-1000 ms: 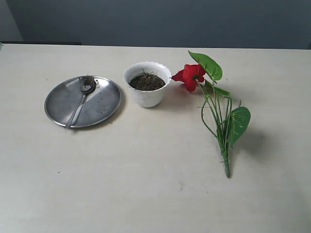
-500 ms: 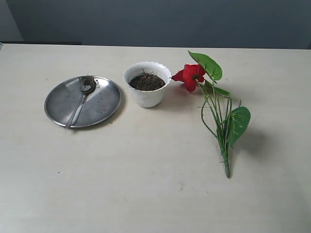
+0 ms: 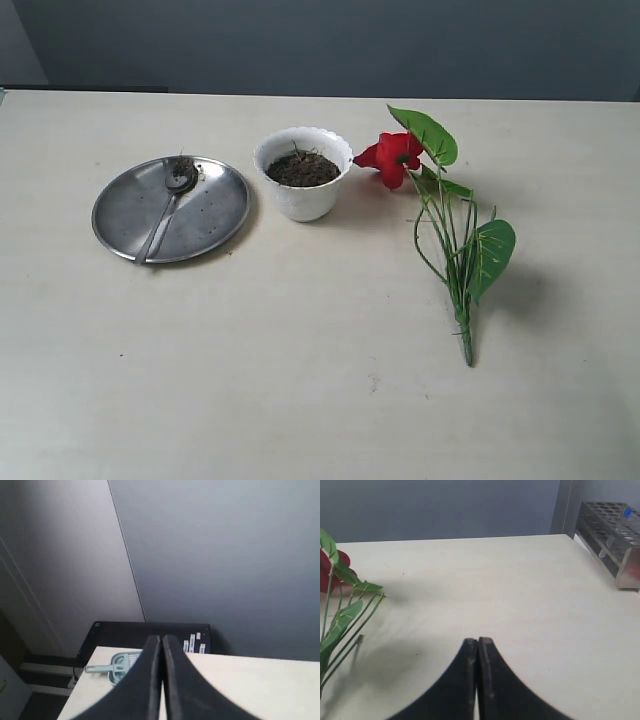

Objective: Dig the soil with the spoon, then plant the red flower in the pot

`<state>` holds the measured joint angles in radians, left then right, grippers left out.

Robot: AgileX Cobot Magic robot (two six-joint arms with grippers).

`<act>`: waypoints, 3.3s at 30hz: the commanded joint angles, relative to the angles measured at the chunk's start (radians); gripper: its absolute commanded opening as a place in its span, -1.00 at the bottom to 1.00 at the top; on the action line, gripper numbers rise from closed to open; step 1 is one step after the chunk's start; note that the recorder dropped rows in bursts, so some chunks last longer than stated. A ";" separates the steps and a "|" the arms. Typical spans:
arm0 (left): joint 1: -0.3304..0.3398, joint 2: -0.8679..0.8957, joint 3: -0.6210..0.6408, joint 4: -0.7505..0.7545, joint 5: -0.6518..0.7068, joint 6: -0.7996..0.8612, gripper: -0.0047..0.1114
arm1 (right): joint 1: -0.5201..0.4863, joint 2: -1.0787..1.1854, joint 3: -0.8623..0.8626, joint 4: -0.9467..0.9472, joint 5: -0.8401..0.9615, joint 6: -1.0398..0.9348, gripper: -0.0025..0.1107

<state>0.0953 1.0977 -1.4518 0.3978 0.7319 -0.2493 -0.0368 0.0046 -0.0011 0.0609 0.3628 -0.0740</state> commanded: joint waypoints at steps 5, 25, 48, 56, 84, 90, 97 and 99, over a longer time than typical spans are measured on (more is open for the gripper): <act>0.110 -0.137 0.266 -0.032 -0.256 -0.005 -0.91 | 0.002 -0.005 0.001 -0.001 -0.002 -0.001 -0.96; 0.168 -0.581 0.929 -0.160 -0.559 -0.003 -0.91 | 0.002 -0.005 0.001 -0.001 -0.002 -0.001 -0.96; 0.168 -0.985 1.452 -0.287 -0.587 -0.005 -0.91 | 0.002 -0.005 0.001 -0.001 -0.002 -0.001 -0.96; 0.168 -1.060 1.452 -0.272 -0.480 -0.001 -0.91 | 0.002 -0.005 0.001 -0.001 -0.002 -0.001 -0.96; 0.110 -1.098 1.452 -0.281 -0.376 0.006 -0.91 | 0.002 -0.005 0.001 -0.001 -0.002 -0.001 -0.96; 0.110 -1.098 1.452 -0.293 -0.374 0.006 -0.91 | 0.002 -0.005 0.001 -0.001 -0.002 -0.001 -0.96; 0.110 -1.098 1.452 -0.296 -0.374 -0.002 -0.91 | 0.002 -0.005 0.001 -0.001 -0.002 -0.001 -0.96; 0.110 -1.098 1.452 -0.297 -0.374 0.002 -0.91 | 0.002 -0.005 0.001 -0.001 -0.002 -0.001 -0.96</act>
<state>0.2099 0.0065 -0.0049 0.1150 0.3596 -0.2449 -0.0368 0.0046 -0.0011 0.0609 0.3628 -0.0740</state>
